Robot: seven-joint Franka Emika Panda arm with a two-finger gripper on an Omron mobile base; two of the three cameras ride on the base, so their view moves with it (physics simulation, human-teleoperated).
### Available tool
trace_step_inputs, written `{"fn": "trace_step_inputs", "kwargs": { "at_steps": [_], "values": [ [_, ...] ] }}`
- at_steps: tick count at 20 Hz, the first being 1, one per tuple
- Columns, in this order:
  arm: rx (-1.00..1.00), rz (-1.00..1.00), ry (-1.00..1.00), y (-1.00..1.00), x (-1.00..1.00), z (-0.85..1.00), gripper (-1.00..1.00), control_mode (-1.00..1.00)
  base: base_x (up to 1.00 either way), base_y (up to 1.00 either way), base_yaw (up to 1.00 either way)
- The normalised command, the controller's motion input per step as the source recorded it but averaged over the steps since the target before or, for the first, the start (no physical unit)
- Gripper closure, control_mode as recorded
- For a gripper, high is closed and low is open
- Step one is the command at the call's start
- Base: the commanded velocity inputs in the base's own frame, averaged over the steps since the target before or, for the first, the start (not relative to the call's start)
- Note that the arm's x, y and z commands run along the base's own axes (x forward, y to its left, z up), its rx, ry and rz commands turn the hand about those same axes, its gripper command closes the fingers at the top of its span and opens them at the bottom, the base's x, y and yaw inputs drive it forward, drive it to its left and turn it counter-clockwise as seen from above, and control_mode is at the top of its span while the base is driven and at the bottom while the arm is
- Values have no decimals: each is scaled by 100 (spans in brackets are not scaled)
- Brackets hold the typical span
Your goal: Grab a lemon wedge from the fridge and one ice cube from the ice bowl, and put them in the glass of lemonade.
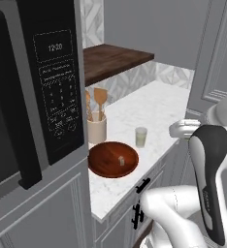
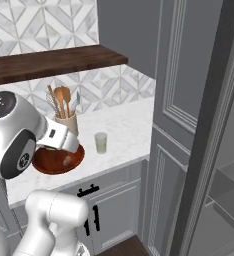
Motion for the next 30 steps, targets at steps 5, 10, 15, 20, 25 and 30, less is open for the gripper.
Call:
{"fn": "trace_step_inputs", "kwargs": {
  "at_steps": [5,10,15,20,25,30],
  "values": [
    [0,0,0,0,0,0,100,100,19,-8,0],
    [0,0,0,0,0,0,100,100,0,0,0],
    [0,1,0,0,26,6,100,-100,0,0,0],
    [0,13,2,0,98,15,100,-100,0,0,0],
    [0,6,3,5,100,-24,100,-100,0,0,0],
    [-4,-2,5,3,59,-35,100,-100,0,0,0]
  ]
}}
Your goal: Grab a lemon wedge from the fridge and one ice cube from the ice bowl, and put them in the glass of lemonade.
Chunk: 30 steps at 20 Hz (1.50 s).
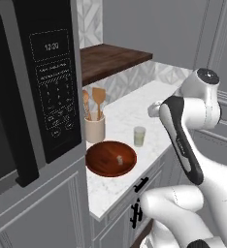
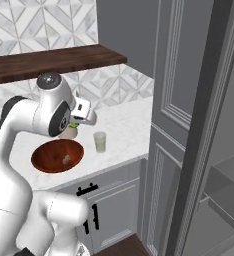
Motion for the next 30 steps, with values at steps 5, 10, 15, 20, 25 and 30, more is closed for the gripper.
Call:
{"fn": "trace_step_inputs", "kwargs": {
  "at_steps": [5,10,15,20,25,30],
  "values": [
    [-3,0,18,-5,60,-29,100,-100,0,0,0],
    [-2,0,19,-1,61,-35,100,-100,0,0,0],
    [-3,0,3,0,52,-34,100,-100,0,0,0],
    [-1,0,1,-1,58,-24,100,-100,0,0,0],
    [0,0,3,-1,40,-27,100,-100,0,0,0],
    [0,0,2,0,20,-39,100,-100,0,0,0]
  ]
}}
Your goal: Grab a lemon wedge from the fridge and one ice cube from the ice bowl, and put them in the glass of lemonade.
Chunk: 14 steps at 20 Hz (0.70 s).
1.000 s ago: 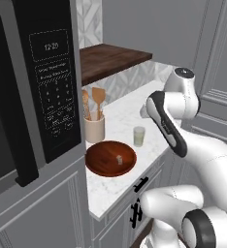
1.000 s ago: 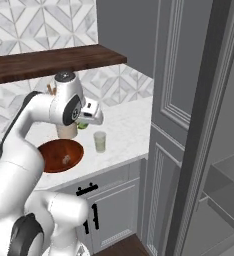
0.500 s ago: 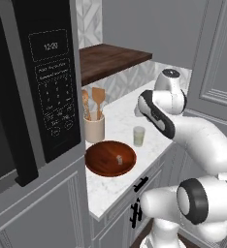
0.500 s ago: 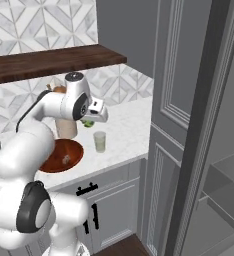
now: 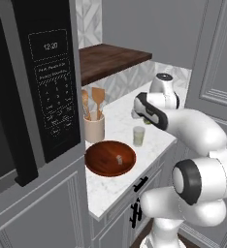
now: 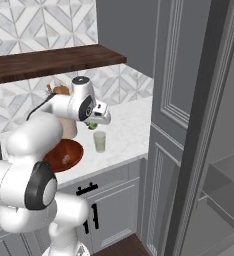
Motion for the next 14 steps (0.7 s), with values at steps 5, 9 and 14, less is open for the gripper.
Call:
{"fn": "trace_step_inputs", "kwargs": {
  "at_steps": [5,9,14],
  "values": [
    [0,0,2,0,13,-24,100,-100,0,0,0],
    [0,0,0,0,11,-5,100,-100,0,0,0],
    [0,0,0,0,45,0,100,-100,0,0,0]
  ]
}}
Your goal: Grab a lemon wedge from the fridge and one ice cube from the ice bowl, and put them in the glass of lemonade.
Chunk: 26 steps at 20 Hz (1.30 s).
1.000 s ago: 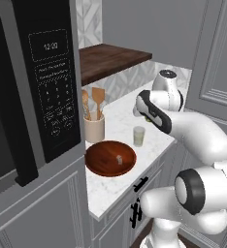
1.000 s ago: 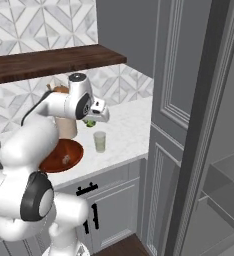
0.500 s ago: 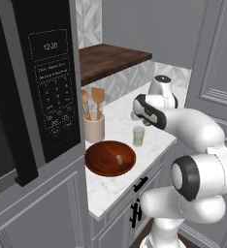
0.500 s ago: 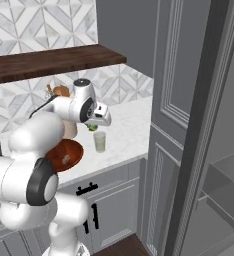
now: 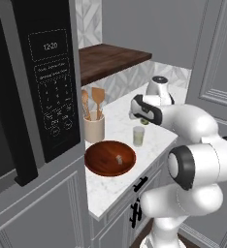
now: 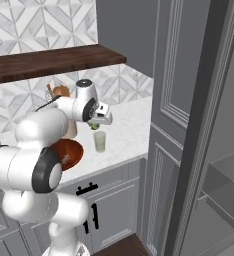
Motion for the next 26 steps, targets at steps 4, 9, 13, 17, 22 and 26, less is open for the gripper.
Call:
{"fn": "trace_step_inputs", "kwargs": {
  "at_steps": [4,9,13,17,22,26],
  "values": [
    [0,0,0,0,23,-5,100,-100,0,0,0],
    [0,0,8,0,3,-16,100,-100,0,0,0],
    [0,0,11,0,11,-14,100,-100,0,0,0],
    [0,0,5,0,31,0,100,-100,0,0,0],
    [0,0,4,0,24,-2,100,-100,0,0,0],
    [0,0,1,0,9,-14,100,-100,0,0,0]
  ]
}}
